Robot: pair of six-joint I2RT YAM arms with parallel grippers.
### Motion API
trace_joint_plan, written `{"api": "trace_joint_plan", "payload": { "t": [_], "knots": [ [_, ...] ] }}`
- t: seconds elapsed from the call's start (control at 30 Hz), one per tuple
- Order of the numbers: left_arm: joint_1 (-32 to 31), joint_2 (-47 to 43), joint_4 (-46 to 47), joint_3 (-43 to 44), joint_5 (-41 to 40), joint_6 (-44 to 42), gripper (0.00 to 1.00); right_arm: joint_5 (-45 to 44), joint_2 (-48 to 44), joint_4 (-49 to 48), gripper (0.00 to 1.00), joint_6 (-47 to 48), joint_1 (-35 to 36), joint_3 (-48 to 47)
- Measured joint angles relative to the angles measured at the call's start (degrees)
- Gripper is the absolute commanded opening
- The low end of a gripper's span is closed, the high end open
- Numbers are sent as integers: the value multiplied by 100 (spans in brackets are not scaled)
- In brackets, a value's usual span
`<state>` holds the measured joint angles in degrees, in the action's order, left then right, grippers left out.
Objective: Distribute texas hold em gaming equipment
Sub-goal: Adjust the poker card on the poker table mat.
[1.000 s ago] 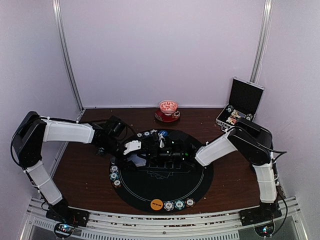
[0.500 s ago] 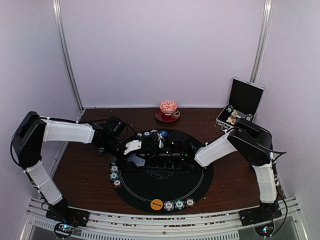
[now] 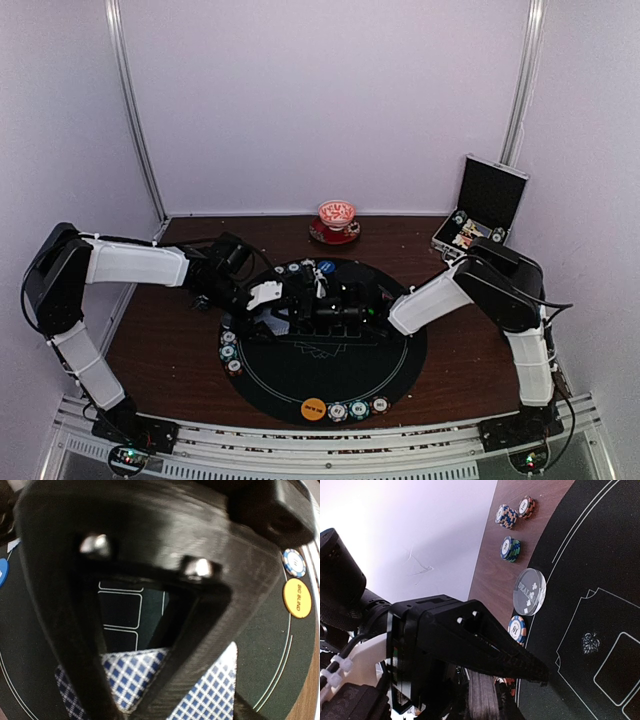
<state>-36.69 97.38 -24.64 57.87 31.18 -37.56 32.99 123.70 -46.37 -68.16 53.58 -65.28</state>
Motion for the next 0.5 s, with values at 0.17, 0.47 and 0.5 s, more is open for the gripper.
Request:
{"api": "trace_joint_plan", "payload": {
  "t": [0.17, 0.47, 0.5],
  "knots": [
    [-7, -28, 50, 0, -2, -70, 98, -26, -70, 334, 1, 96, -11, -13],
    [468, -1034, 59, -13, 269, -76, 98, -531, -1305, 2951, 2, 1307, -190, -131],
    [522, -1123, 61, -11, 306, -76, 98, -619, -1421, 3311, 2, 1512, -203, -249]
  ]
}}
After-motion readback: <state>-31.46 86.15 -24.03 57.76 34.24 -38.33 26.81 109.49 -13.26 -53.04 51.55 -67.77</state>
